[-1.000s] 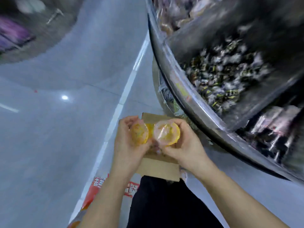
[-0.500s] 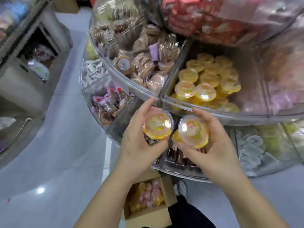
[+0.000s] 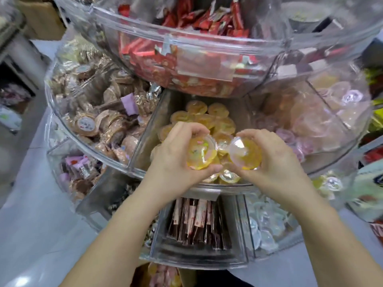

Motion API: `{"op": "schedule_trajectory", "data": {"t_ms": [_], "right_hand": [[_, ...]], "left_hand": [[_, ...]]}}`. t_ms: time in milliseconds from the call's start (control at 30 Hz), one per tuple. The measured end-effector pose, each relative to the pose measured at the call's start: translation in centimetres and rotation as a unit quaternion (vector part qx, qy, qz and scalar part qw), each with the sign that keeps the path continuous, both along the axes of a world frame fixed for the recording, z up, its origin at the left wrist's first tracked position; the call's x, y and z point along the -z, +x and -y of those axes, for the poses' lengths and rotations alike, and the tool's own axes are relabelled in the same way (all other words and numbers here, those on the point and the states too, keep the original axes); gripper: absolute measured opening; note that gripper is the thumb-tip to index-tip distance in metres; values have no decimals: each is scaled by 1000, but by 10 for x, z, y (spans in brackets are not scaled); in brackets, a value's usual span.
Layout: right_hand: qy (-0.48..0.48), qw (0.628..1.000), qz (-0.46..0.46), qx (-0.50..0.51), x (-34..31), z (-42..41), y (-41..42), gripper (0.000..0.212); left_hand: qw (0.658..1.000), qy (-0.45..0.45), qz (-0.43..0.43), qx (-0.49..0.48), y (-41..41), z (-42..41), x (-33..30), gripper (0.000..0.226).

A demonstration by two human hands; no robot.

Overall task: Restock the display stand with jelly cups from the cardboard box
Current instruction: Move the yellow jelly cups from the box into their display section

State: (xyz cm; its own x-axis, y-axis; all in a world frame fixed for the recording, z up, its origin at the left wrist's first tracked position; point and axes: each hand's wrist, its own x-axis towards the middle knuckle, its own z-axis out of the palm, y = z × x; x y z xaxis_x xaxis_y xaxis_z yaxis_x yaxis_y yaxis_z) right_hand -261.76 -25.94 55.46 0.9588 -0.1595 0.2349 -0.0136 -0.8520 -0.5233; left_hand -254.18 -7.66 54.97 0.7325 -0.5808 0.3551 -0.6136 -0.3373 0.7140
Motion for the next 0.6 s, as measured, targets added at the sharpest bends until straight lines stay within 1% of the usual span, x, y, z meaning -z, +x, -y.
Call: {"op": "schedule_trajectory", "data": {"t_ms": [100, 167, 267, 333, 400, 433, 500, 533, 600], "right_hand": [[-123, 991, -43, -5, 8, 15, 7, 60], [-160, 986, -40, -18, 12, 20, 12, 60], [-244, 969, -32, -28, 20, 21, 19, 65], [-286, 956, -42, -43, 25, 19, 24, 64], [-293, 951, -75, -66, 29, 19, 25, 66], [-291, 949, -97, -80, 29, 20, 25, 70], [-282, 943, -135, -111, 27, 28, 23, 77], [-271, 943, -145, -129, 25, 33, 22, 76], [-254, 943, -149, -157, 21, 41, 22, 68]], "left_hand": [[998, 43, 2, 34, 9, 23, 4, 57], [996, 85, 17, 39, 16, 34, 11, 58], [977, 203, 61, 24, 24, 42, 25, 63], [959, 273, 70, 23, 27, 43, 35, 67], [942, 325, 75, 24, 28, 44, 42, 74], [938, 336, 79, 25, 29, 42, 44, 79], [939, 334, 72, 42, 33, 37, 45, 85], [943, 322, 59, 55, 35, 33, 44, 87], [953, 292, 40, 69, 38, 25, 41, 83]]}}
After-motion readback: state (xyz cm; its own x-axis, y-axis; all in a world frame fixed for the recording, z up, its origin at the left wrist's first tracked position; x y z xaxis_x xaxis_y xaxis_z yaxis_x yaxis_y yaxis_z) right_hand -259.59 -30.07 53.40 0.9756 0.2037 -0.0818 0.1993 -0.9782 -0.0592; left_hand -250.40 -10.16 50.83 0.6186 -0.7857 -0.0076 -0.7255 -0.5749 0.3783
